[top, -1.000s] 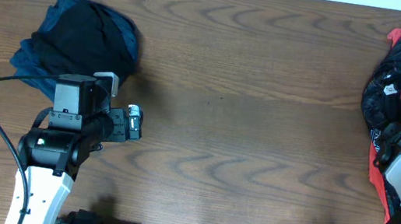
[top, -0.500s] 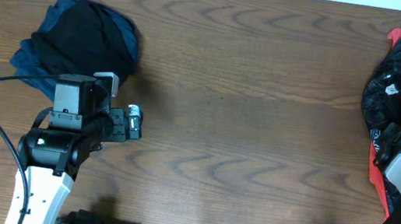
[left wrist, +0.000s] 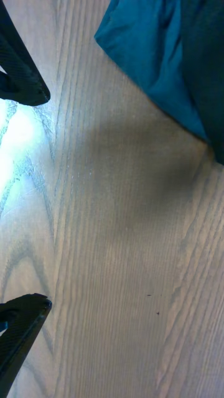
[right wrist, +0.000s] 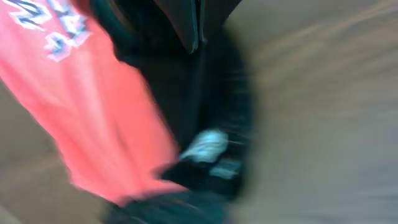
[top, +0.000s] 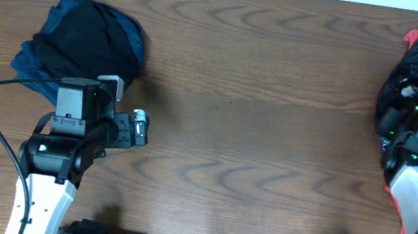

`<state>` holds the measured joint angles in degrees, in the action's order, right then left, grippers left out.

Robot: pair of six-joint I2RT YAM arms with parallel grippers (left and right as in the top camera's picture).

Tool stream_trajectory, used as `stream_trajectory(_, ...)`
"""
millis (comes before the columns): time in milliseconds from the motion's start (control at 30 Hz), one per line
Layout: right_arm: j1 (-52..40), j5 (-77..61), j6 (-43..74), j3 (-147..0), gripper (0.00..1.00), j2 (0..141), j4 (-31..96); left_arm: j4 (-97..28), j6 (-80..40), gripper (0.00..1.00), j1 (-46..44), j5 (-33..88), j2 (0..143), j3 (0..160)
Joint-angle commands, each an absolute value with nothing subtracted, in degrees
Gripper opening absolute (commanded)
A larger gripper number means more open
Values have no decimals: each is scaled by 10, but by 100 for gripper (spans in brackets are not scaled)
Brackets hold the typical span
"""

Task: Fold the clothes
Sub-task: 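Grasp the black jersey and drag it left toward table center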

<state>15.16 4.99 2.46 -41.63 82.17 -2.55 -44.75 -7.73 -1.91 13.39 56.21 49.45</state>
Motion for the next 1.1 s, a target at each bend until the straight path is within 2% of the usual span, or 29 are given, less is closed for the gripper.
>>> stream_trajectory(0, 81, -36, 15, -423, 1, 774, 25, -447, -83, 98, -17, 140, 563, 506)
stream_trajectory(233, -105, -84, 19, -423, 1, 761, 171, -447, -83, 98, -17, 140, 565, 506)
stream_trajectory(433, -244, -86, 28, -423, 1, 782, 174, -445, -83, 98, -17, 140, 566, 506)
stream_trajectory(600, -331, -83, 30, -423, 1, 814, 90, -445, -83, 98, -17, 140, 566, 506)
stream_trajectory(833, -389, -63, 93, -423, 3, 879, -185, -445, -83, 98, -17, 140, 566, 506)
stream_trajectory(867, -393, -60, 105, -423, 9, 886, -213, -445, -83, 98, -17, 140, 566, 506)
stream_trajectory(933, -394, -58, 109, -423, 39, 897, -244, -445, -83, 98, -17, 140, 566, 506)
stream_trajectory(1000, -390, -45, 109, -423, 44, 898, -240, -445, -83, 98, -17, 140, 566, 506)
stream_trajectory(1067, -384, -22, 106, -423, 64, 893, -220, -445, -83, 98, -17, 140, 566, 506)
